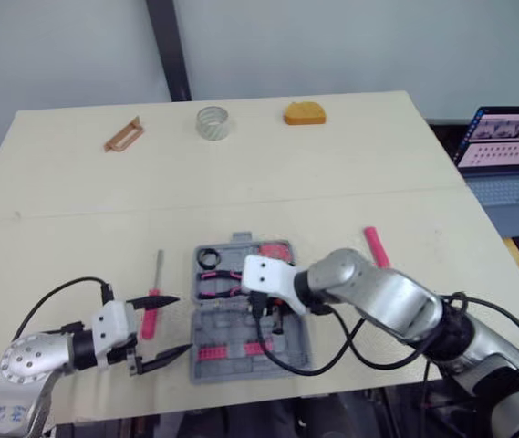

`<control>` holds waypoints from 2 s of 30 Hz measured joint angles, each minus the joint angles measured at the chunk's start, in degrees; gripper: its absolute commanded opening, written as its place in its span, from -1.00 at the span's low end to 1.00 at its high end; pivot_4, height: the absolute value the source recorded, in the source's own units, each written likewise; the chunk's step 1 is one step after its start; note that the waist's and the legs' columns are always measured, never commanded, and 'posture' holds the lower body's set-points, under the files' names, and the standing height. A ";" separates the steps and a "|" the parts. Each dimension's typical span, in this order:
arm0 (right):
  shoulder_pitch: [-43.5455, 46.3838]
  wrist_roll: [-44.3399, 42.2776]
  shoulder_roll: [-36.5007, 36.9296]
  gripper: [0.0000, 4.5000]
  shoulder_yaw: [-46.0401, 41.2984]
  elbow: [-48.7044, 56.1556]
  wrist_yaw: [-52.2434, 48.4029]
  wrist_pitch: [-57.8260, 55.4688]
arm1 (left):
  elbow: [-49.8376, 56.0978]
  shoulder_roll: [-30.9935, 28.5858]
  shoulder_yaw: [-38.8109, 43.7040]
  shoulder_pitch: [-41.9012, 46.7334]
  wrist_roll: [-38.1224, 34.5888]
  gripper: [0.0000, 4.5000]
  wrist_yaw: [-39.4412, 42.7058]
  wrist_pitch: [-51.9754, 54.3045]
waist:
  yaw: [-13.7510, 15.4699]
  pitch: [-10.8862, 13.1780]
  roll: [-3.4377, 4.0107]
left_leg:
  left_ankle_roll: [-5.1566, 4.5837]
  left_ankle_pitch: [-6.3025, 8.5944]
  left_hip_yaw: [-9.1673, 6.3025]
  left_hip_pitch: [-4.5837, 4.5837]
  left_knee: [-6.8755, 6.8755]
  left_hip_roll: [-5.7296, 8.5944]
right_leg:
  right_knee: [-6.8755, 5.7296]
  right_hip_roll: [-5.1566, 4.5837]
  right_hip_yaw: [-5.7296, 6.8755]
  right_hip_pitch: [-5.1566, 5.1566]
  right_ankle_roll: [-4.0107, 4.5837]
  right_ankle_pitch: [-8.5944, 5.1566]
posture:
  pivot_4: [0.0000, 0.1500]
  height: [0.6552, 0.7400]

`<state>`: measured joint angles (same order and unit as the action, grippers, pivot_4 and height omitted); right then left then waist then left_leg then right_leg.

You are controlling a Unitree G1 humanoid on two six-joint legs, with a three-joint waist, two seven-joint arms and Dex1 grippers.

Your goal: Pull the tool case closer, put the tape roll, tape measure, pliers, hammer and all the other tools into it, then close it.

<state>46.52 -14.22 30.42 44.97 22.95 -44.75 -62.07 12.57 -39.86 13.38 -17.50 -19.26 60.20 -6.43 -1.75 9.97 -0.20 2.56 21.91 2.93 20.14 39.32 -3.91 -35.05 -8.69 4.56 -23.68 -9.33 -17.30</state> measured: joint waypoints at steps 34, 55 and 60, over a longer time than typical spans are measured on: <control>1.76 7.94 -7.55 -0.99 6.26 -9.94 -3.22 6.05 | 0.18 -0.87 1.37 0.88 -0.65 1.00 -1.48 1.85 | -0.41 0.00 0.00 | 0.01 0.00 0.01 -0.01 -0.03 0.00 | -0.02 0.00 0.05 -0.02 0.00 0.00 | 1.00 1.00; 1.52 9.86 -8.72 -0.99 6.31 -11.60 -4.65 8.34 | 0.19 -0.87 1.37 0.74 -0.67 1.00 -1.75 2.23 | -0.42 0.00 0.00 | 0.01 0.00 0.01 -0.02 -0.04 0.00 | -0.02 0.00 0.05 -0.02 0.00 0.00 | 1.00 1.00; 1.52 9.84 -8.71 -0.37 6.31 -11.66 -4.94 8.48 | 0.18 -0.87 1.37 0.86 -0.67 1.00 -1.75 2.23 | -0.42 0.00 0.00 | 0.01 0.00 0.01 -0.02 -0.04 0.00 | -0.02 0.00 0.05 -0.02 0.00 0.00 | 1.00 1.00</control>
<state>48.04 -4.38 21.71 51.28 11.29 -49.70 -53.59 12.75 -40.73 14.75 -16.64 -19.92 58.45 -4.20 -2.18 9.97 -0.20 2.57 21.92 2.94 20.12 39.28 -3.91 -35.07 -8.69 4.61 -23.70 -9.33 -17.30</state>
